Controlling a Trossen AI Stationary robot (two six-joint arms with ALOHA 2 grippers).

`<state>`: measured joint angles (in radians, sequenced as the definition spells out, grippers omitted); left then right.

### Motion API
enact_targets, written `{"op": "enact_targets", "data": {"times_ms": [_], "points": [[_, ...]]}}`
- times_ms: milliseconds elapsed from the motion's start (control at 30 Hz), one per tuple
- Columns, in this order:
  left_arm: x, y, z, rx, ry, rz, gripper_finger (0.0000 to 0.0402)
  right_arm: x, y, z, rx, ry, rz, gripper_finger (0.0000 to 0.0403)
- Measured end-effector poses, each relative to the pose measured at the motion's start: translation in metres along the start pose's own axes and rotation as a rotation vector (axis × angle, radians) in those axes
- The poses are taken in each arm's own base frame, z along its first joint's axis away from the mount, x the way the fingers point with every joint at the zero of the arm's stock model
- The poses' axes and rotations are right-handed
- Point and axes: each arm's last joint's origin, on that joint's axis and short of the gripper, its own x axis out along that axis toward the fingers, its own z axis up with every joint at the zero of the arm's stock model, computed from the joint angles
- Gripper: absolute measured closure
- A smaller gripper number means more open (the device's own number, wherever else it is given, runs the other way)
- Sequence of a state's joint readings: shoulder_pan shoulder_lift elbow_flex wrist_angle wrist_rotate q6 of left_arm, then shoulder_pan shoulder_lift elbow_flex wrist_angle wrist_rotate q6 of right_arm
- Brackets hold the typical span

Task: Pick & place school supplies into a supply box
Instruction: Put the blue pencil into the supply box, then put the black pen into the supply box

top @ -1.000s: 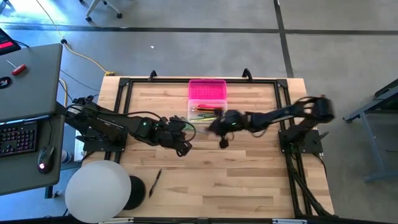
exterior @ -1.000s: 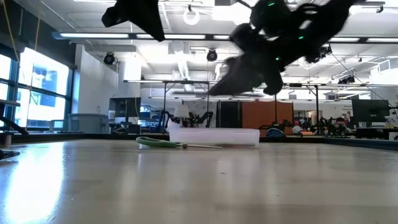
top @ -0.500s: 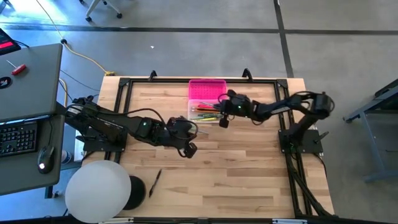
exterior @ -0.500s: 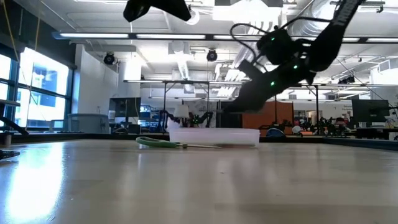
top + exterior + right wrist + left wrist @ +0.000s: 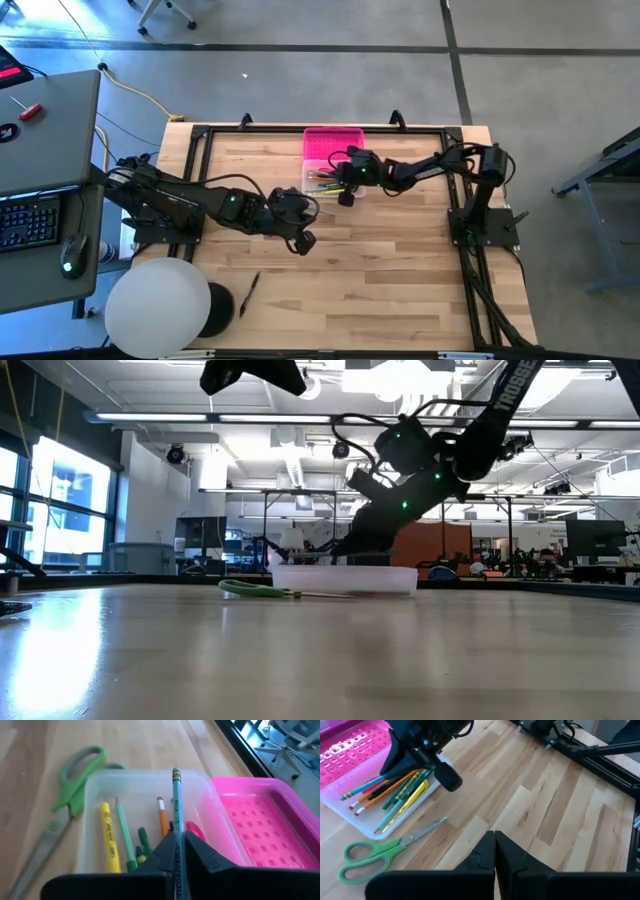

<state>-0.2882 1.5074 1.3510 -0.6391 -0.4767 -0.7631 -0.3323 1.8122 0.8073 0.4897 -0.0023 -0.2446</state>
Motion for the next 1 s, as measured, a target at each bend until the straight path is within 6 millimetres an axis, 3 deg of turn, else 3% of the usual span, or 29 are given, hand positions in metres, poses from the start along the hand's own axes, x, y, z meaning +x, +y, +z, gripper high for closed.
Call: {"op": "enact_targets", "data": {"times_ms": [500, 767, 1000], "points": [[-0.006, -0.002, -0.016, -0.045, 0.129, -0.002, 0.0371, 0.000, 0.001, -0.006, 0.063, 0.077, -0.029, 0.0315], [-0.007, -0.008, -0.066, -0.211, 0.217, 0.045, 0.0371, 0.000, 0.015, -0.003, 0.084, 0.072, 0.005, 0.0314], [0.007, 0.012, -0.116, -0.414, 0.416, 0.151, 0.0371, -0.002, 0.042, 0.003, 0.064, 0.050, 0.068, 0.0315]]}}
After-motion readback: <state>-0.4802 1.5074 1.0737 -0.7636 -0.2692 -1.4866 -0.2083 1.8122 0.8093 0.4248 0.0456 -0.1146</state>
